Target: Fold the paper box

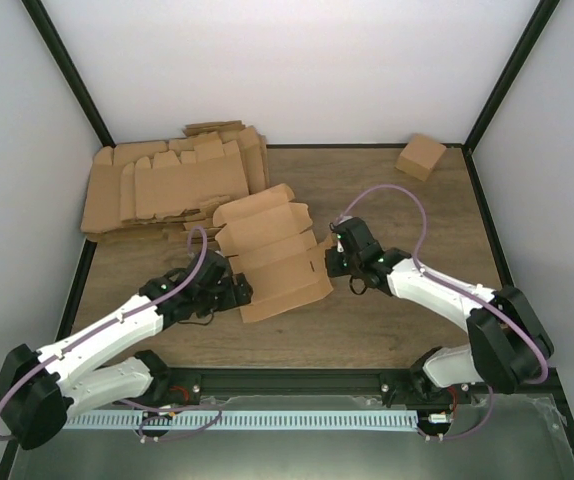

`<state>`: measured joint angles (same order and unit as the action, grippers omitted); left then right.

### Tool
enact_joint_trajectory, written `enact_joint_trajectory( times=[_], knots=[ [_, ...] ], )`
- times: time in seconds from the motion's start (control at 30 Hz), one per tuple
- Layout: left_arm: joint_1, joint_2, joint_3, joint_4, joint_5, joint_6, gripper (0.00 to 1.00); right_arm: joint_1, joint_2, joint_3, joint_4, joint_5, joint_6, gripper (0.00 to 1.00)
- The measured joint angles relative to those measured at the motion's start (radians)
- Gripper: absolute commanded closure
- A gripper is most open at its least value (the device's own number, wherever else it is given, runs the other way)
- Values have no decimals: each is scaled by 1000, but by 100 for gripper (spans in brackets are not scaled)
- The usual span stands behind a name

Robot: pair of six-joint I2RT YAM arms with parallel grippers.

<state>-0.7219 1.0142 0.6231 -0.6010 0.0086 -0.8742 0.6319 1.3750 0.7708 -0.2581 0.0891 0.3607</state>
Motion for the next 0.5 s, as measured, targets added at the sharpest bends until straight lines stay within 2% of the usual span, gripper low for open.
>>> enact_joint_trajectory(
  times=[0.27, 0.5],
  knots=[
    [-58, 10, 3, -22, -56, -45, 2, 0, -77, -32, -8, -42, 45, 99],
    [-75, 60, 6, -18, -64, -49, 5, 0, -84, -54, -6, -70, 70, 99]
  ],
)
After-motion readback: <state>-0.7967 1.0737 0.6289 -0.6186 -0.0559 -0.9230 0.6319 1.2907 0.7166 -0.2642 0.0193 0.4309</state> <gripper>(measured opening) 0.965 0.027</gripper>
